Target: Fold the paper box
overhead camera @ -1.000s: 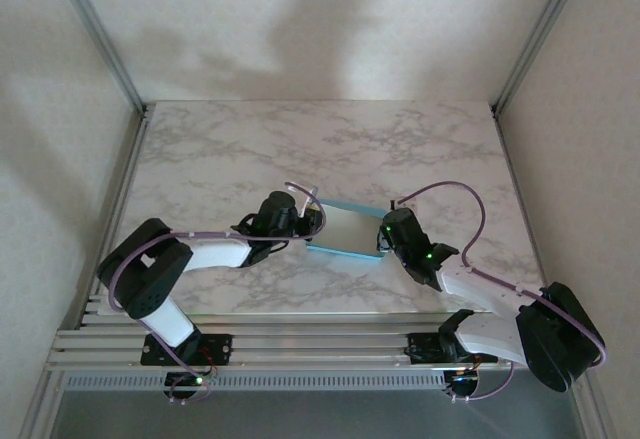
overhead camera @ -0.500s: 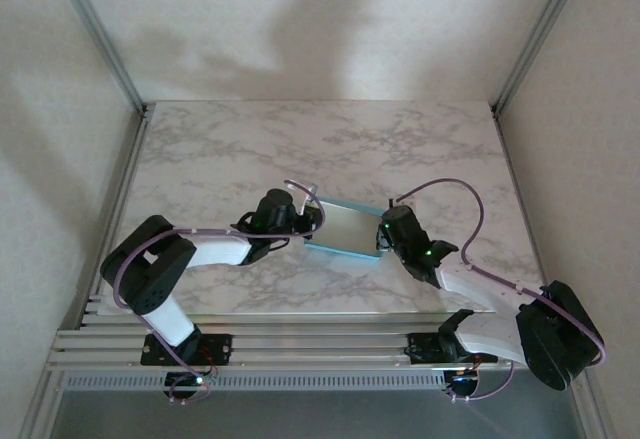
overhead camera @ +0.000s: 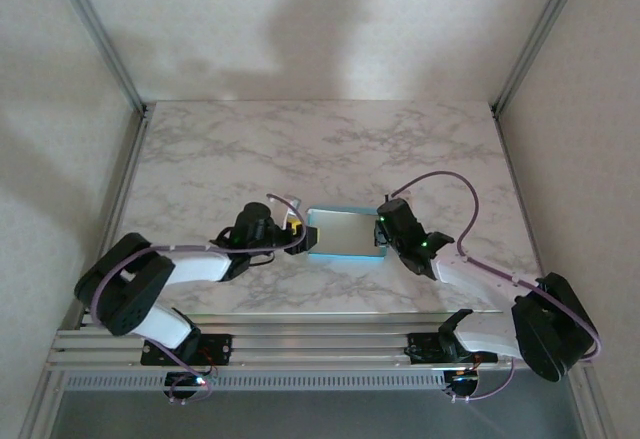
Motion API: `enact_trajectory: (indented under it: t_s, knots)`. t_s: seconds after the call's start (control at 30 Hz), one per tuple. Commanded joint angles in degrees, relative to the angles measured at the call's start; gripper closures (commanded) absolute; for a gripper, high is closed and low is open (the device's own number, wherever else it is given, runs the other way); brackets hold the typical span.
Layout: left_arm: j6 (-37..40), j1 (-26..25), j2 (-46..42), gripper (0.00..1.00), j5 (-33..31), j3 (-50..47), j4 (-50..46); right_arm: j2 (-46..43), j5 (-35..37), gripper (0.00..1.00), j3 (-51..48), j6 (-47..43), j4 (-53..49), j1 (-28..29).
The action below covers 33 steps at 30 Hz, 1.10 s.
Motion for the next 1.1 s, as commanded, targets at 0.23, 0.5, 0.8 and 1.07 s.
enact_trajectory:
  t_s: [0.23,0.5,0.8,1.07]
  knots:
    - [-13.7,0.4,-16.5,0.18,7.5,-0.3,-8.0,3.9,1.7,0.93,3.2,-1.8,-1.0,0.3]
    - [-16.4,8.0,-20.2,0.1,9.4,8.1,-19.0,4.4,0.5,0.93,3.3,-3.0,0.6,0.5]
    - [-13.0,11.2,-8.3,0.07,10.7,20.6,-31.0,5.0,0.8,0.93,4.0,-3.0,0.4,1.1]
    - [-16.7,11.2,0.6,0.13,13.7,24.2,-31.4,5.2,1.1,0.93,4.8,-3.4,-0.2,1.4]
